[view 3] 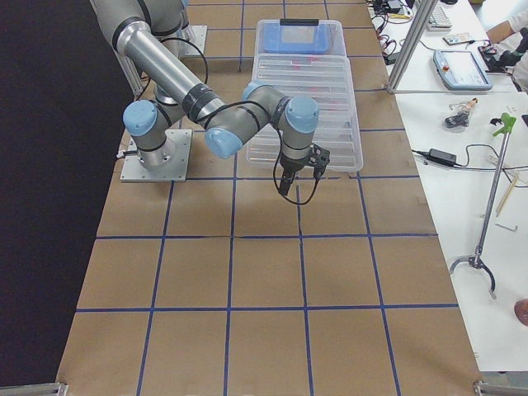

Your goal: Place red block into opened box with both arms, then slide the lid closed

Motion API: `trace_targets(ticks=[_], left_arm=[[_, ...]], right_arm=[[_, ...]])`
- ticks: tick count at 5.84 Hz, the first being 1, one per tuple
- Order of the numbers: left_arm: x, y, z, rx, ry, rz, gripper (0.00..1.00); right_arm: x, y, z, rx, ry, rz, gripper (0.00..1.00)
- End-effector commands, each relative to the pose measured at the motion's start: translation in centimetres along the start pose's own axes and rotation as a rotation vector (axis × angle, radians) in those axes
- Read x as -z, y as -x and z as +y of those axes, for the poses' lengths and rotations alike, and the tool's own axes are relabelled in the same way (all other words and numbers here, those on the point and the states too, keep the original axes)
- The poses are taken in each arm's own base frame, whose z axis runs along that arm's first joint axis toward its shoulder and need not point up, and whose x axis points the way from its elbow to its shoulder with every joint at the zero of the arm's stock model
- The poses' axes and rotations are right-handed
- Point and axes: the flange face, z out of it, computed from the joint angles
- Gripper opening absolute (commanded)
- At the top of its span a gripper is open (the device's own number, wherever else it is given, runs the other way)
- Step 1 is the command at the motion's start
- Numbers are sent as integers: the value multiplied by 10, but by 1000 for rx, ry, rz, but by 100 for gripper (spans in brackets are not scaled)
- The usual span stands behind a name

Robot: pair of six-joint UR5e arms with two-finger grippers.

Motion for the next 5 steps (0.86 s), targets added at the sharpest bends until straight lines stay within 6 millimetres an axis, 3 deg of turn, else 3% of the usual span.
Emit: trace_targets(ticks=[1, 5], left_arm=[[-1, 0, 0, -18, 1, 2, 100], [-1, 0, 0, -20, 1, 5, 100]], right_arm=[[1, 8, -1, 15, -4, -3, 100], [-2, 51, -3, 84, 4, -9, 100]])
